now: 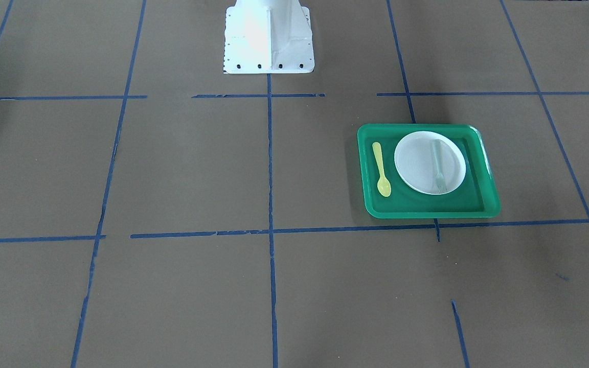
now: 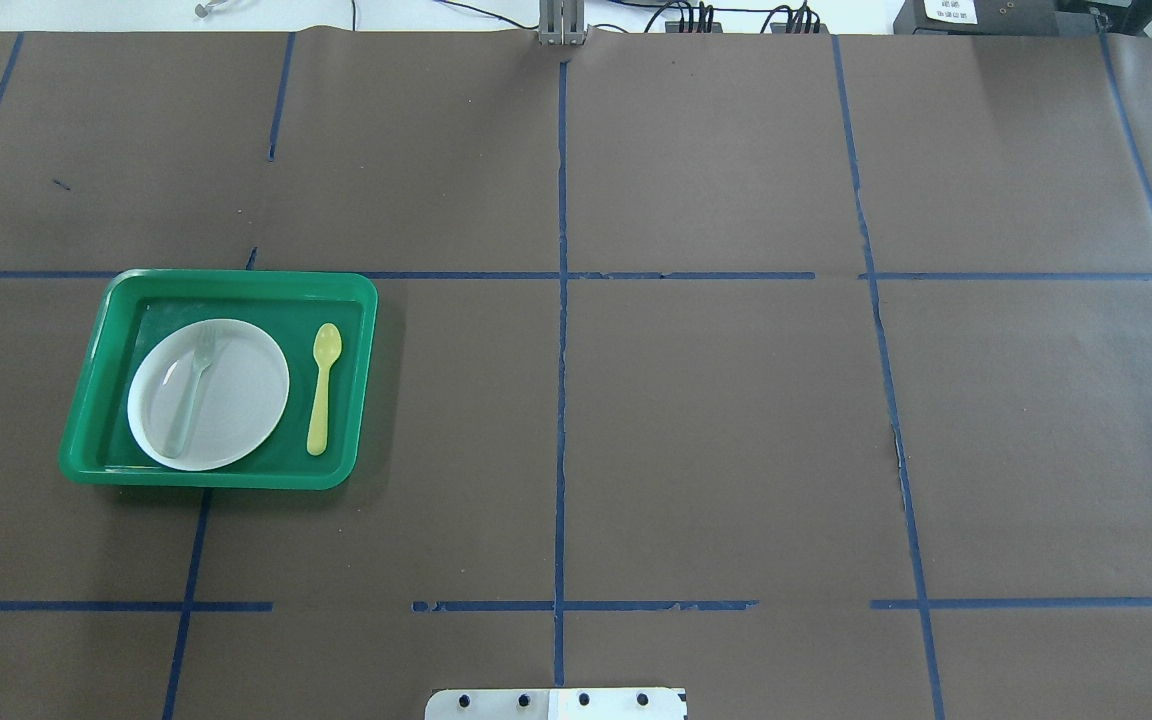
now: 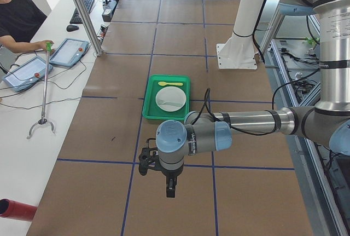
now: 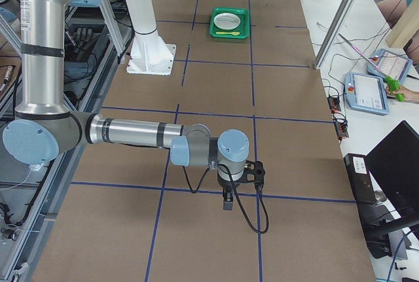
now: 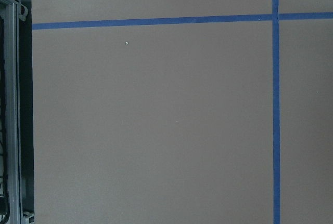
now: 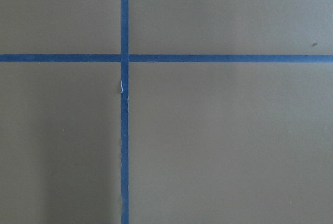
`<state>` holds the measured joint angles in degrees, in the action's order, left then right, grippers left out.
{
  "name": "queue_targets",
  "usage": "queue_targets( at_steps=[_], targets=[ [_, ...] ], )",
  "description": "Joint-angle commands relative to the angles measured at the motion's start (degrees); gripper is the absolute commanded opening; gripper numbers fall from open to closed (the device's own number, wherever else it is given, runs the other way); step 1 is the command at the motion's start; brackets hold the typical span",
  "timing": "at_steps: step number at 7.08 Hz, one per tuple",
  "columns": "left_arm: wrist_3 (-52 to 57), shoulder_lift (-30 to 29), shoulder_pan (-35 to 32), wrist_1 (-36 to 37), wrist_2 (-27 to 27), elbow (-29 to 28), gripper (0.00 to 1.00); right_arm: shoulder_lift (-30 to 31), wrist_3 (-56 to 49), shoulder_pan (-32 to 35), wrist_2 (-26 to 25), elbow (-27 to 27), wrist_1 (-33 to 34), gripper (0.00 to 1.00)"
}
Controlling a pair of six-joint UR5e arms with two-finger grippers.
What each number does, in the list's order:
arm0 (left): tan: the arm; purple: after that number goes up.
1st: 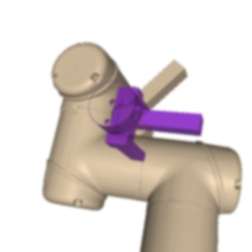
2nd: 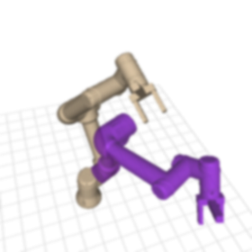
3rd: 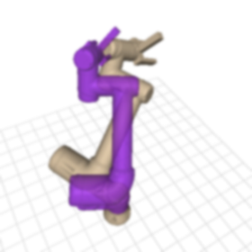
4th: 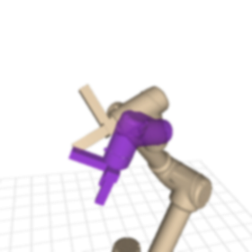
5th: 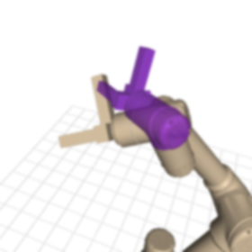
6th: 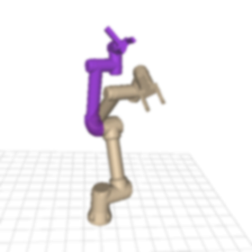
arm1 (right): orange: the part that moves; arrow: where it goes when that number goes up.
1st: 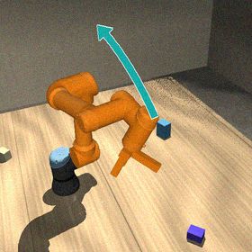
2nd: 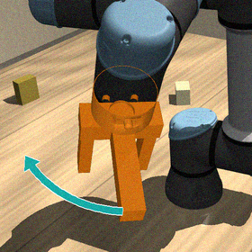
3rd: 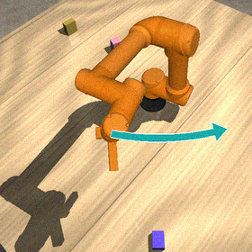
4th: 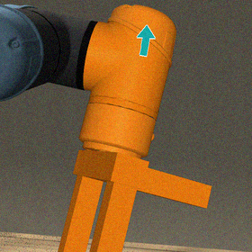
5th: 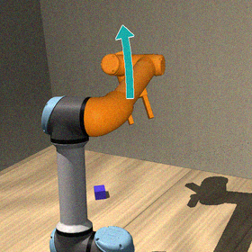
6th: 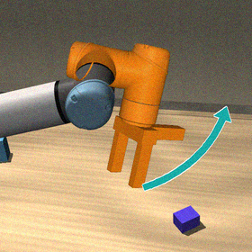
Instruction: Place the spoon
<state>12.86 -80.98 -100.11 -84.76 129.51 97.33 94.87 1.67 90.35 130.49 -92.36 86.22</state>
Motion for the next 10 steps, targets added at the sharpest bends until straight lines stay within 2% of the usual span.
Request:
queue_targets(
  at_steps=[1,2,3,5,7,8,9,10],
  targets=[
    [0.14,1.17,-0.08,0.21,-0.23,3.36,1.0,-0.03,0.0,0.0,-0.06,-0.01,0.0,1.0],
    [0.15,1.44,-0.17,0.21,-0.23,5.13,1.0,-0.03,0.0,0.0,0.02,0.07,0.0,1.0],
    [0.58,1.53,0.01,-0.14,-0.23,3.49,1.0,-0.03,0.0,0.0,-0.06,-0.01,0.0,1.0],
    [0.67,2.84,0.01,-0.32,-4.78,3.4,1.0,-0.03,0.0,0.0,0.02,-0.01,0.0,1.0],
    [0.24,0.32,0.09,0.37,-5.15,3.13,1.0,-0.03,0.0,0.0,-0.06,-0.01,0.0,1.0],
    [0.32,-0.66,0.1,3.26,-4.89,3.39,1.0,-0.03,0.0,0.0,-0.06,-0.01,0.0,1.0],
    [0.5,-0.84,0.1,3.02,-4.1,3.65,1.0,-0.03,0.0,0.0,0.02,-0.01,0.0,1.0],
    [0.32,-2.67,0.44,3.2,1.3,3.48,1.0,-0.03,0.0,0.0,-0.06,-0.01,0.0,1.0]
  ],
)
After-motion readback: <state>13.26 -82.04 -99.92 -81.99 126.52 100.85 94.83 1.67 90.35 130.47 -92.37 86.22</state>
